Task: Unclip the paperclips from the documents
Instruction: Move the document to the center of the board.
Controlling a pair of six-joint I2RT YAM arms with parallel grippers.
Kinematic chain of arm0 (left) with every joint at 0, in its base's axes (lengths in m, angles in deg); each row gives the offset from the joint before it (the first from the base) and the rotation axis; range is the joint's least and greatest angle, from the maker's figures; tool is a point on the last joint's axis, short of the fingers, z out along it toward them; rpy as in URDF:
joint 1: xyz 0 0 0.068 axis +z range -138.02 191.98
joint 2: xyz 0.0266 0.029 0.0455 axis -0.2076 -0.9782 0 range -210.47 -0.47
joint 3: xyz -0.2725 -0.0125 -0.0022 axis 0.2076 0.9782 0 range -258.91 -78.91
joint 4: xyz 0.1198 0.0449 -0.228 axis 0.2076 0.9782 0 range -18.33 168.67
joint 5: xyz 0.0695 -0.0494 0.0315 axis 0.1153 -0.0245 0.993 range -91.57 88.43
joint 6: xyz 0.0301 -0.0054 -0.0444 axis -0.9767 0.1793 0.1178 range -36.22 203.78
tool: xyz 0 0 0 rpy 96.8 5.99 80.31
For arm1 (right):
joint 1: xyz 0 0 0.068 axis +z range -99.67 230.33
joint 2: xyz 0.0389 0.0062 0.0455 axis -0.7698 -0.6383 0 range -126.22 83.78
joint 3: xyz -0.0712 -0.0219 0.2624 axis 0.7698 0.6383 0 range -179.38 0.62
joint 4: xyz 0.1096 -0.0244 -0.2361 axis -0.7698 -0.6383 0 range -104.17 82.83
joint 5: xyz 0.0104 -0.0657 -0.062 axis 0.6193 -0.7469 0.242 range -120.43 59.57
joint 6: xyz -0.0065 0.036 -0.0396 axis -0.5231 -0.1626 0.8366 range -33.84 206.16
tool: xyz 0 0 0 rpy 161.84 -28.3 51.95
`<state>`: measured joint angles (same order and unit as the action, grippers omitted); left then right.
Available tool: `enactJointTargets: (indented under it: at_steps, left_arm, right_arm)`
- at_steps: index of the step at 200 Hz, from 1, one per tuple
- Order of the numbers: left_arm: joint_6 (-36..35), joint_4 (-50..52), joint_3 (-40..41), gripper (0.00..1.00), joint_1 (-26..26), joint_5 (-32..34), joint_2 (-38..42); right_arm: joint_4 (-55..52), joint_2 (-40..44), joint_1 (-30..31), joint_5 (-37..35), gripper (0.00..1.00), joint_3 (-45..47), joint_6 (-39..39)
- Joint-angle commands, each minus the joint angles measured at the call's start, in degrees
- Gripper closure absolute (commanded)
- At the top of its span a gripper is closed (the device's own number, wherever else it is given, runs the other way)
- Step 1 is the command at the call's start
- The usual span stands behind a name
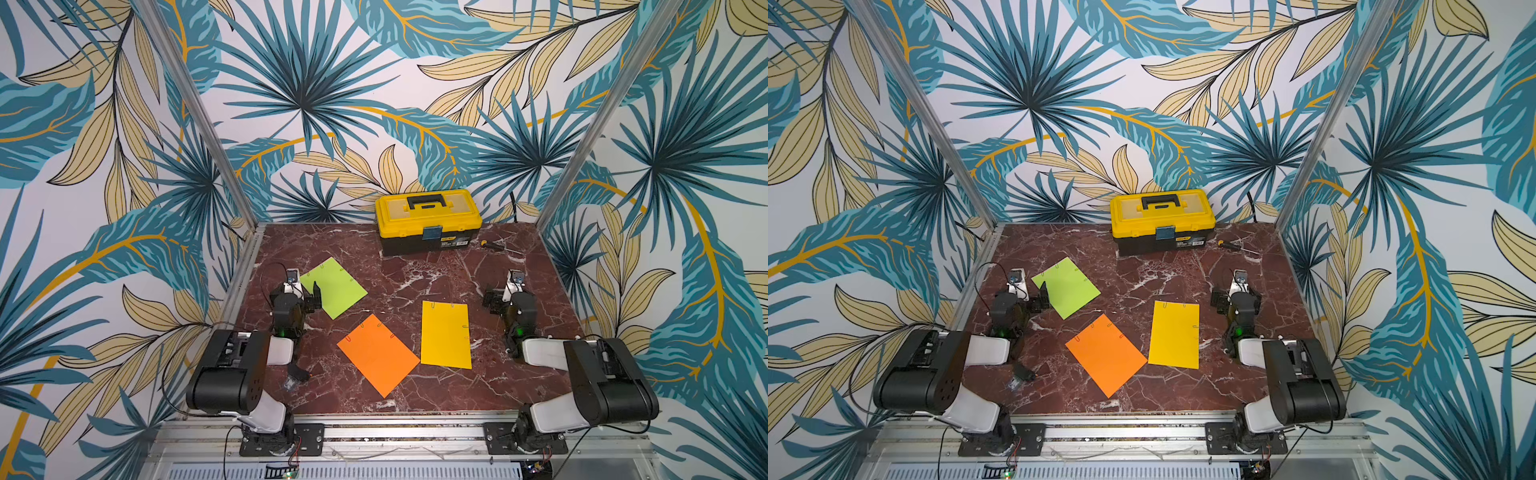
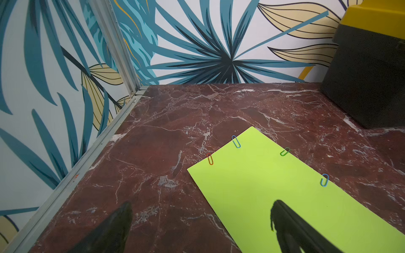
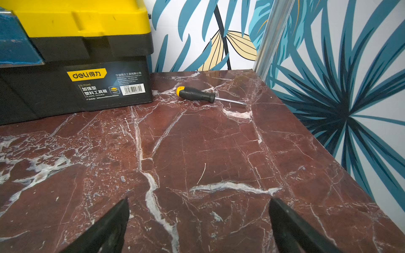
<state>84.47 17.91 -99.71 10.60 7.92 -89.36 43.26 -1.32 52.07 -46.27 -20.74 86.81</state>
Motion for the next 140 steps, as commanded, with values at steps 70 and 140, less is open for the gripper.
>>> enactJointTargets:
  at_steps: [70,140]
  left_arm:
    - [0.34,-0.23,-0.74,0.0,0.59,0.44,-0.08]
    - [0.29,-0.22,-0.82,0.0,0.53,0.36,-0.11]
  right_arm:
    - [-0.96,0.06,-0.31,0.65,0.0,-0.58,-0.81]
    - [-2.2,-0.04,-0.98,2.4,0.0,-1.21,-1.03]
